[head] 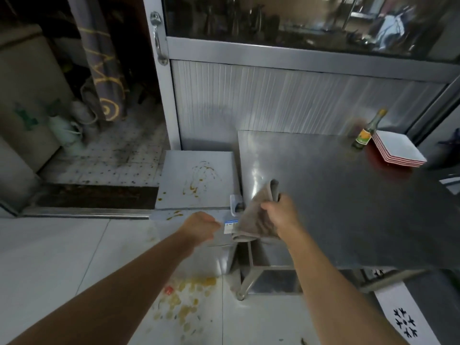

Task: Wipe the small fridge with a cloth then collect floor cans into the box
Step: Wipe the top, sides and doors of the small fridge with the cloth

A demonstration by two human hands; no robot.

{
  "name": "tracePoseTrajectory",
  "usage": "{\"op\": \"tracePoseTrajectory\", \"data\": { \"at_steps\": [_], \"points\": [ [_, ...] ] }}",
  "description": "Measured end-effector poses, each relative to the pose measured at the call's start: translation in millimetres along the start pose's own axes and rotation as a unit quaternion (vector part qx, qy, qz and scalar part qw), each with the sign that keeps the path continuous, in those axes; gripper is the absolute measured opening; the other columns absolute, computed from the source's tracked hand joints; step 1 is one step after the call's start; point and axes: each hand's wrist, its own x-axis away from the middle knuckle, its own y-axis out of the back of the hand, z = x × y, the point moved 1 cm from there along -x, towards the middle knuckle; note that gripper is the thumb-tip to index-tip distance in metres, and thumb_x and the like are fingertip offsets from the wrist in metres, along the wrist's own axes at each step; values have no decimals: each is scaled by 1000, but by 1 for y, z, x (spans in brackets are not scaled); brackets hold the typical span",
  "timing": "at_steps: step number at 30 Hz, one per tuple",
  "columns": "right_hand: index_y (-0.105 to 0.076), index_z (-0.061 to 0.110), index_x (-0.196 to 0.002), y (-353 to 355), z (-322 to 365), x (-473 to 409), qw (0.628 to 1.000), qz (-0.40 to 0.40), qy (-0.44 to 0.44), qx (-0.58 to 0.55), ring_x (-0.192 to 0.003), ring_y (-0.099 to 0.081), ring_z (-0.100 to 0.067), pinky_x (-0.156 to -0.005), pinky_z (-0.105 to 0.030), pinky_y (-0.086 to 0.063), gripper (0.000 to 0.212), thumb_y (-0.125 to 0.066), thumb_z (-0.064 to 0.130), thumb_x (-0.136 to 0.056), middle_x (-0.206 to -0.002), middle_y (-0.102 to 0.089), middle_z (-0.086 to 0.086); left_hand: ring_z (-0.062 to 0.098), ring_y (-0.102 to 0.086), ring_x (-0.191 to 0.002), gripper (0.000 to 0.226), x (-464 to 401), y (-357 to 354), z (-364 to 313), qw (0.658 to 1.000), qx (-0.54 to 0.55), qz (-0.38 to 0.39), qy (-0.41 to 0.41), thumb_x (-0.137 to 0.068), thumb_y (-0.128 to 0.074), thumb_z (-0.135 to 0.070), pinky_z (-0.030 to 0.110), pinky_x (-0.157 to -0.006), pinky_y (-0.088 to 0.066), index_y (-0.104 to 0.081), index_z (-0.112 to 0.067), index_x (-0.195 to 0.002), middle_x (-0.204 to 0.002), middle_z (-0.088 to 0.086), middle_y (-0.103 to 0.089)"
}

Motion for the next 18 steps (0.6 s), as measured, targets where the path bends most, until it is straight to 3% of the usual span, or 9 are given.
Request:
{"op": "tracePoseTrajectory", "data": {
  "at_steps": [3, 5, 7, 8, 9, 11, 13, 16, 18],
  "points": [
    [-62, 14, -84, -20, 40, 15, 991, 108, 29, -68, -71, -66, -19, -59, -29, -53, 17, -60, -3, -83, -82, -67, -7, 13, -53, -73, 29, 1, 31, -1, 991, 129, -20, 32, -96, -48, -22, 20, -55, -37, -56, -2, -116, -105, 11, -53],
    [-64, 11, -92, -35, 60, 25, 975, 183, 36, -121, -66, -70, -15, -53, -23, -53, 20, -57, -6, -85, -79, -70, -4, 20, -57, -89, 46, 1, 51, -1, 974, 214, -29, 67, -98, -43, -33, 23, -66, -39, -48, 0, -131, -117, 14, -54],
    [-62, 6, -109, -54, 74, 32, 960, 246, 30, -133, -81, -71, -18, -63, -27, -56, 26, -57, -4, -86, -92, -72, -8, 29, -49, -120, 54, 0, 72, 2, 953, 284, -31, 101, -95, -45, -42, 32, -87, -35, -44, -6, -135, -136, 14, -48],
    [-58, 6, -116, -64, 78, 34, 954, 272, 30, -126, -92, -68, -21, -75, -33, -56, 31, -57, -2, -86, -102, -70, -11, 30, -47, -122, 55, -1, 83, 5, 938, 325, -8, 116, -93, -48, -44, 38, -92, -37, -45, -9, -135, -137, 13, -47],
    [-54, 7, -123, -75, 82, 37, 951, 288, 30, -111, -102, -65, -24, -85, -38, -53, 38, -58, 0, -86, -111, -67, -12, 31, -51, -116, 52, -3, 93, 9, 923, 362, 24, 127, -91, -52, -44, 41, -89, -43, -50, -11, -131, -133, 12, -51],
    [-40, 17, -138, -98, 86, 40, 954, 289, 44, -73, -115, -57, -25, -97, -44, -47, 58, -61, 1, -86, -128, -57, -8, 31, -60, -96, 31, -9, 115, 19, 904, 407, 65, 113, -90, -56, -33, 36, -62, -54, -61, -14, -115, -123, 14, -60],
    [-26, 33, -145, -122, 89, 44, 969, 238, 67, -20, -125, -48, -25, -104, -44, -41, 77, -61, -2, -85, -141, -44, -2, 34, -59, -96, 13, -25, 141, 33, 913, 398, 28, 86, -89, -58, -18, 39, -61, -52, -64, -13, -99, -121, 19, -60],
    [-48, 35, -132, -161, 87, 53, 966, 248, 70, 20, -120, -51, -38, -104, -45, -42, 64, -57, -8, -85, -134, -53, -16, 40, -56, -109, 37, -45, 187, 52, 929, 360, -37, 79, -81, -66, -7, 49, -84, -50, -60, -2, -117, -123, 22, -58],
    [-62, 24, -118, -192, 89, 63, 956, 285, 62, 30, -116, -56, -27, -101, -37, -46, 47, -65, -5, -81, -128, -58, -10, 36, -57, -102, 52, -60, 220, 63, 946, 316, -61, 44, -76, -68, 3, 45, -87, -49, -53, -1, -125, -122, 19, -58]
  ]
}}
